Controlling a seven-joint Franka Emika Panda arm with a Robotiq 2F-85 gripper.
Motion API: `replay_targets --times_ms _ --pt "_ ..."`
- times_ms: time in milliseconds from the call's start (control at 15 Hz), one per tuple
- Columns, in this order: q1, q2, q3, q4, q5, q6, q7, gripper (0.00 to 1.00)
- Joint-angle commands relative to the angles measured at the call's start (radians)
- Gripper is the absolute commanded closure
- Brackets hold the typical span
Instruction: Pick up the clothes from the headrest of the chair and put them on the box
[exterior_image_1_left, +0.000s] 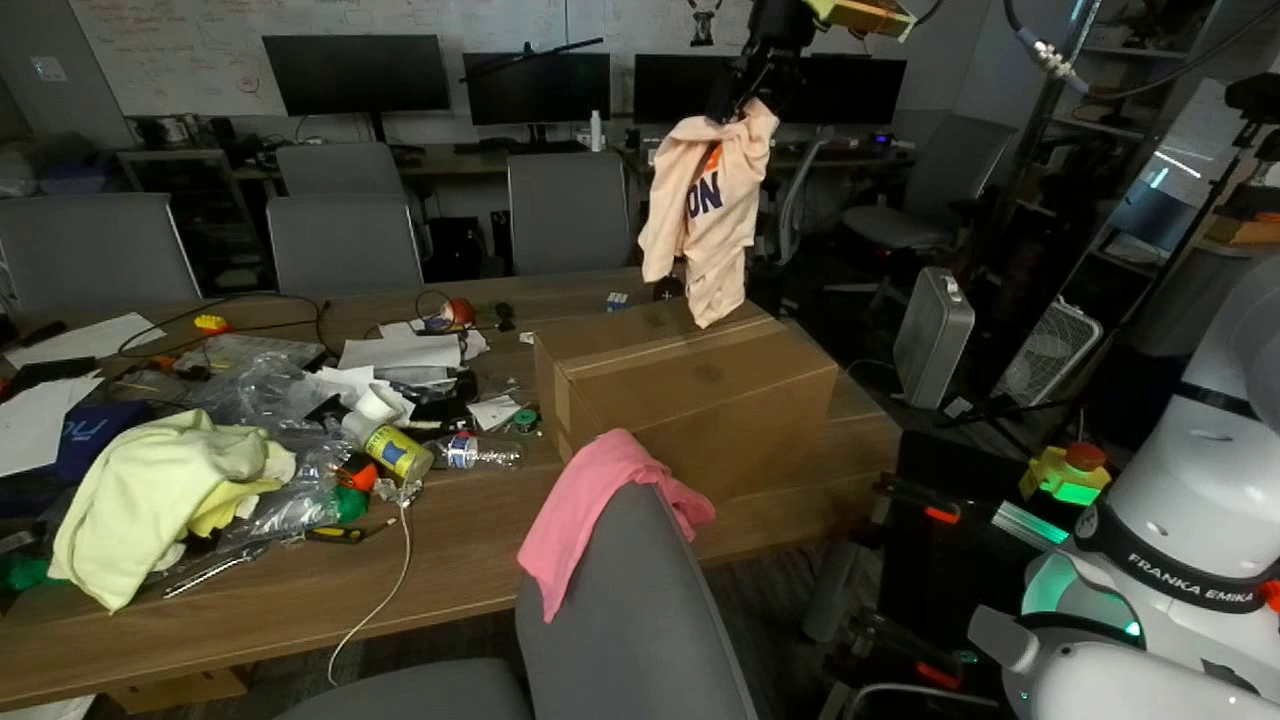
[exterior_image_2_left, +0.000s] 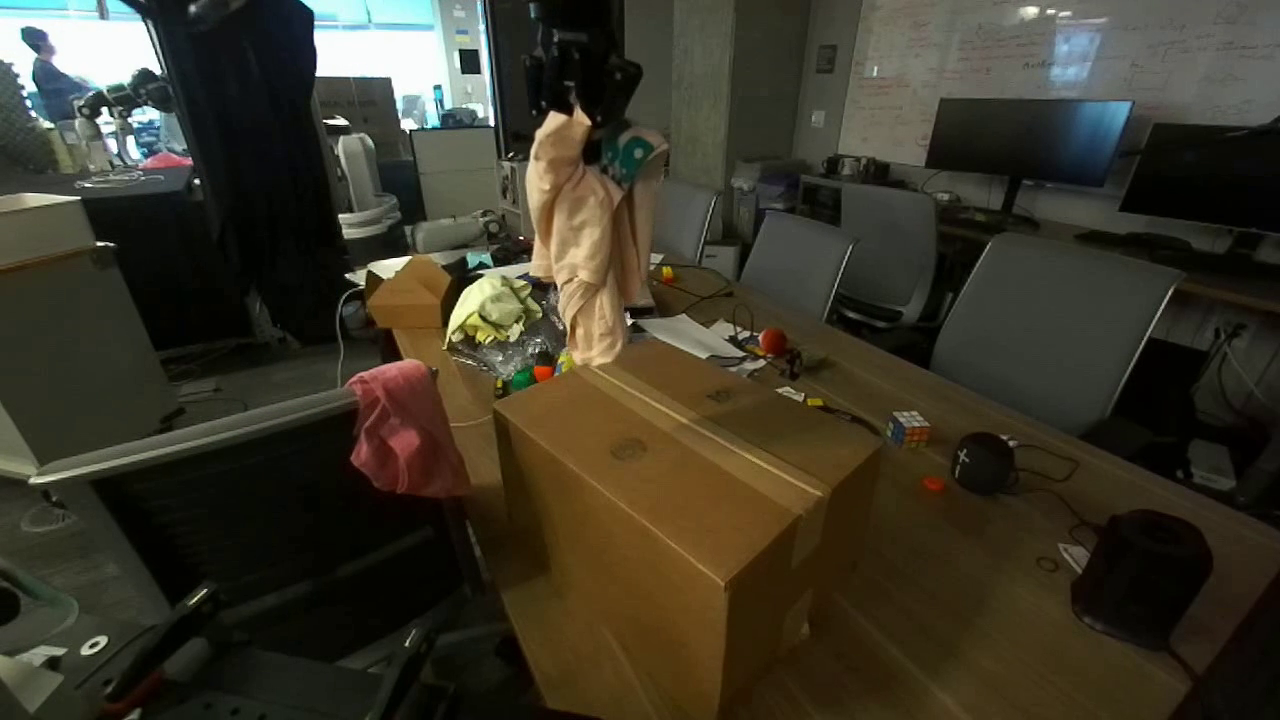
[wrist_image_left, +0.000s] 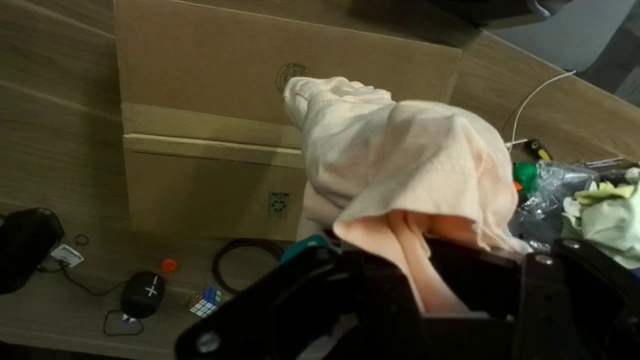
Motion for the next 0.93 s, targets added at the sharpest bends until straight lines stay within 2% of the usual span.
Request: replay_targets --times_ms 0,400,733,867 --pt "-0.036 0.021 -0.045 0.06 0.09 -0.013 -0.028 0.98" --pt "-0.062 0.062 -0.052 0.104 0.104 0.024 0.021 0.98" --pt "-0.069 0.09 -0.037 0.114 0.075 0.196 0.125 0.98" --pt "-0.077 0.1 -0.026 0.102 0.027 0.282 0.182 0.98"
